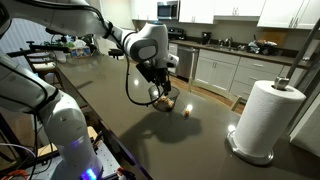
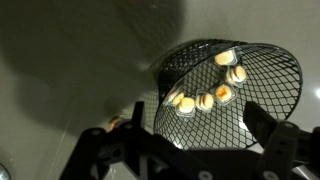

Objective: Rotate the dustbin in a counterclockwise direction

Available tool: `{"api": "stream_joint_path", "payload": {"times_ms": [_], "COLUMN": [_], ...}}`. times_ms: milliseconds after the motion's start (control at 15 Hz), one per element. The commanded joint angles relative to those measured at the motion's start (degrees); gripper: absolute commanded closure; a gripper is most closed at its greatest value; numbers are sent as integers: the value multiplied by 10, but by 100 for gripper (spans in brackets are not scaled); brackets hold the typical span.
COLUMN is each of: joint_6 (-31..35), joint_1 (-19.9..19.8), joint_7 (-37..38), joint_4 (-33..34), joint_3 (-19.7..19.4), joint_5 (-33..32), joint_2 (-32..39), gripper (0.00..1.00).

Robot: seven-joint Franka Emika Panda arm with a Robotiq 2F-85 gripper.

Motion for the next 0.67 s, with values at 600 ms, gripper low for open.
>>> {"api": "stream_joint_path", "payload": {"times_ms": [600], "joint_6": [-3], "joint_1": [-27], "joint_7": [14], "joint_4": [31], "joint_3": [9], "joint_5": [1], "joint_2": [104], "gripper": [30]}}
